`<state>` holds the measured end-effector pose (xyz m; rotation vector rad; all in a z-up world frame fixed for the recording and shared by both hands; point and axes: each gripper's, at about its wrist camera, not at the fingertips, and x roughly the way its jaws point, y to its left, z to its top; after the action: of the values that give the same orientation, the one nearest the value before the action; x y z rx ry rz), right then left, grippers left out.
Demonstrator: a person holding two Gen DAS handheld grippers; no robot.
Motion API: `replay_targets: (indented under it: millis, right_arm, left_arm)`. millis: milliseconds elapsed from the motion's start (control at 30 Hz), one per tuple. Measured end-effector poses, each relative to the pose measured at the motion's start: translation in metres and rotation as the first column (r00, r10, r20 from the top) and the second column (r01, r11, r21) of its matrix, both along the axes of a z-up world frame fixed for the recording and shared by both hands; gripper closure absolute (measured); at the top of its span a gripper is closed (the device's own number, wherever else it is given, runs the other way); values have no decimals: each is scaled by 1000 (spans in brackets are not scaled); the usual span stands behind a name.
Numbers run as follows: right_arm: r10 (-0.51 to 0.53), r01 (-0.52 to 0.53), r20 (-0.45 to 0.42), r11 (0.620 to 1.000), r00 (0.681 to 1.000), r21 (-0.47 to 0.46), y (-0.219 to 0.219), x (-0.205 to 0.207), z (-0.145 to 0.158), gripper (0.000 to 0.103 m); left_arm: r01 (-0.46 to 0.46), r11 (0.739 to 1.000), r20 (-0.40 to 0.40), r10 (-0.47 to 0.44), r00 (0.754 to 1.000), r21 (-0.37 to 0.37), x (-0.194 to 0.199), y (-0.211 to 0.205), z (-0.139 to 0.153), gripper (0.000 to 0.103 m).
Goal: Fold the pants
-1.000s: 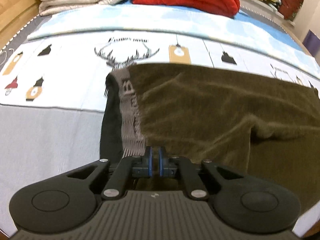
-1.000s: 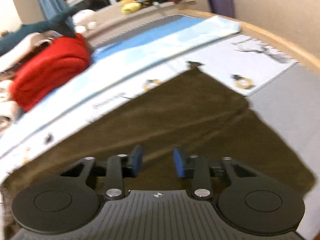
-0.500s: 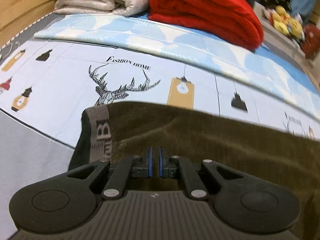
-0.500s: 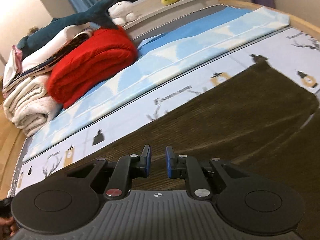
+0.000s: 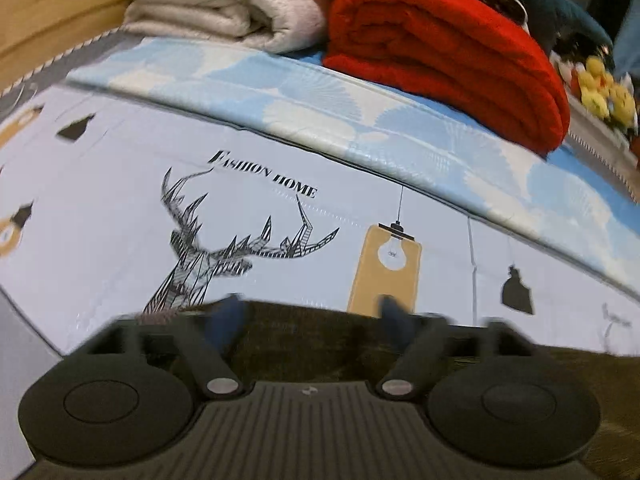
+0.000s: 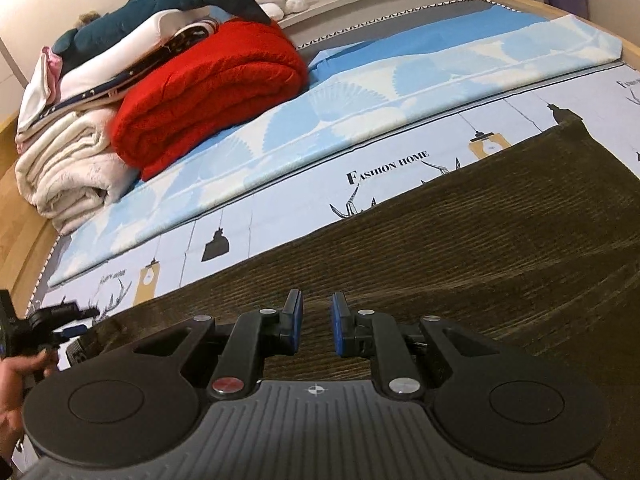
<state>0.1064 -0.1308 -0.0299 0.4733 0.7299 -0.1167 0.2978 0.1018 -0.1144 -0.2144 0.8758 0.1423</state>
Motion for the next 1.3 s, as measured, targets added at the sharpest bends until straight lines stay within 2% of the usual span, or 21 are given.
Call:
replay_targets:
  millis: [133, 200, 267, 367, 433, 467, 500, 533, 567, 600, 667, 800, 967, 1133, 1300]
  right_arm:
    - [-2, 1, -20, 1000, 1000, -10, -6, 4, -5, 86]
    - [-3, 2, -32, 1000, 999, -17, -8, 5, -7, 86]
    - [-3, 3, -41, 1000, 999, -21, -10, 5, -10, 86]
    - [-5, 3, -56, 1000, 998, -29, -11, 5, -13, 86]
    - [-2, 0, -61, 999, 998, -32, -11, 4, -14, 86]
    - [1, -3, -64, 999, 998, -35, -11, 4, -15, 86]
    - [3, -5, -67, 999, 998, -38, -11, 4, -15, 86]
    - [5, -8, -69, 999, 998, -40, -11, 4, -15, 86]
    - [8, -10, -70, 999, 998, -41, -11, 3, -15, 86]
    - [9, -12, -70, 999, 998, -43, -11, 3, -15, 86]
    - [11, -15, -72, 999, 997, -50, -12, 2, -15, 86]
    - [-6, 2, -81, 998, 997, -57, -16, 1, -16, 86]
    - [-29, 24, -96, 998, 995, -60, -25, -4, -18, 86]
    - [-58, 54, -114, 998, 992, -36, -34, -13, -20, 86]
    - [-71, 70, -109, 997, 992, -10, -36, -26, -17, 86]
  left_arm:
    - [74, 996, -25, -73, 997, 49, 12, -6, -18, 16]
    - [114, 990, -10, -114, 993, 79, 13, -8, -25, 16]
    - [160, 984, -10, -160, 987, 78, 13, -10, -31, 18]
    - [233, 971, -29, -232, 972, 55, 13, -14, -38, 25]
    - [291, 953, -74, -286, 955, 83, 12, -21, -44, 45]
    - [307, 945, -80, -299, 951, 116, 10, -24, -45, 48]
    - [317, 941, -75, -310, 948, 121, 9, -25, -45, 66]
    - [314, 941, -76, -306, 949, 127, 8, -24, -44, 94]
    - [307, 941, -84, -298, 951, 141, 9, -23, -42, 98]
    - [302, 946, -82, -293, 952, 122, 8, -19, -40, 101]
    - [300, 948, -77, -293, 953, 102, 6, -16, -36, 101]
    - [322, 937, -63, -316, 947, 138, -6, -22, -23, 102]
    - [315, 939, -36, -313, 949, 141, -37, -29, 10, 102]
    - [390, 893, -16, -397, 918, 225, -100, -50, 55, 103]
    - [406, 879, 45, -429, 902, 250, -198, -57, 106, 103]
